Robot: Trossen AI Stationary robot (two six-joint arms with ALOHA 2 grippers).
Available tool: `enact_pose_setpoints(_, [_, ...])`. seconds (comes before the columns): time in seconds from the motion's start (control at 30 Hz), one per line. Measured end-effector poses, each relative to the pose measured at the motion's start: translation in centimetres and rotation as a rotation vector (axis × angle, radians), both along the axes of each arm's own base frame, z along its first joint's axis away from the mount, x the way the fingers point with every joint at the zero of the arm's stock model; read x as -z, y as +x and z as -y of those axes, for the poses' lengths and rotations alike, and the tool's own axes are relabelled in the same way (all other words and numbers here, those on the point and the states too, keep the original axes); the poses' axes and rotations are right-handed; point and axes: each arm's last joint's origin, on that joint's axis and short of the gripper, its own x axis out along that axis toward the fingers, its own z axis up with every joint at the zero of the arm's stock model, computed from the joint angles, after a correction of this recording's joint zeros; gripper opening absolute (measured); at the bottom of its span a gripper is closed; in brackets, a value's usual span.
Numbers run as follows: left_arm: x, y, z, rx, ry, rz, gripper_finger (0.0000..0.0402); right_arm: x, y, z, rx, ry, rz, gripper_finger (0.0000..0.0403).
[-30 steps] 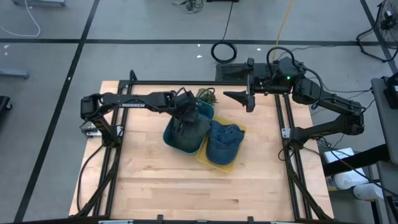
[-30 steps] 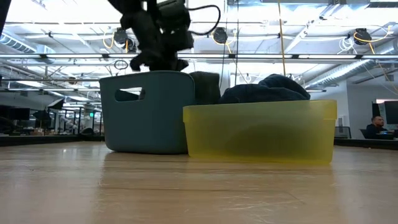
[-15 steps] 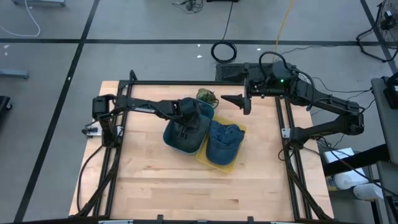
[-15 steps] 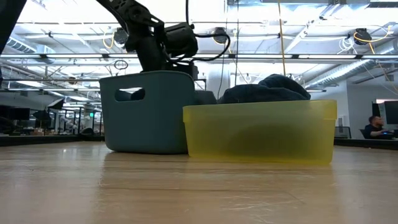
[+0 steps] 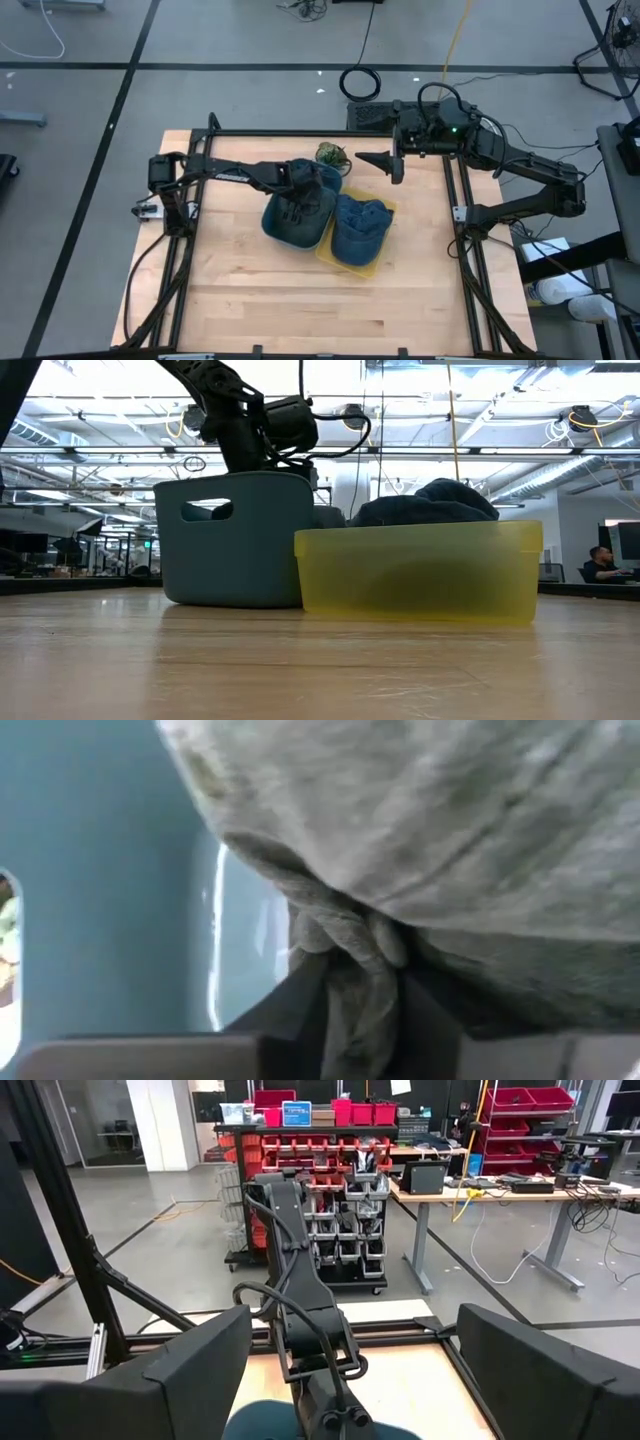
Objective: Pick & Place hat
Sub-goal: Put the black cap into the blue bin
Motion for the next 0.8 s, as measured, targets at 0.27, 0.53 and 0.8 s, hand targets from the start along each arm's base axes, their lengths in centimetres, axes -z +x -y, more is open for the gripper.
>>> enact_pose_setpoints(0.27, [-1.2, -0.2, 0.0, -0.007, 0.019, 0.037, 0.0218, 0.0, 0.0, 0.0, -0.001, 0.000, -0.001, 0.0341])
enact_pose_setpoints(0.53, [-2.5, -0.2, 0.0, -0.022, 0.016, 0.017, 0.0326, 0.0, 0.0, 0.0, -0.001, -0.005, -0.001, 0.0341])
enact_pose_setpoints(0.8, [-5.7, -0.2, 0.1, -0.042, -0.024, -0.013, 0.0386, 0.0, 0.0, 0.0, -0.001, -0.007, -0.001, 0.0341])
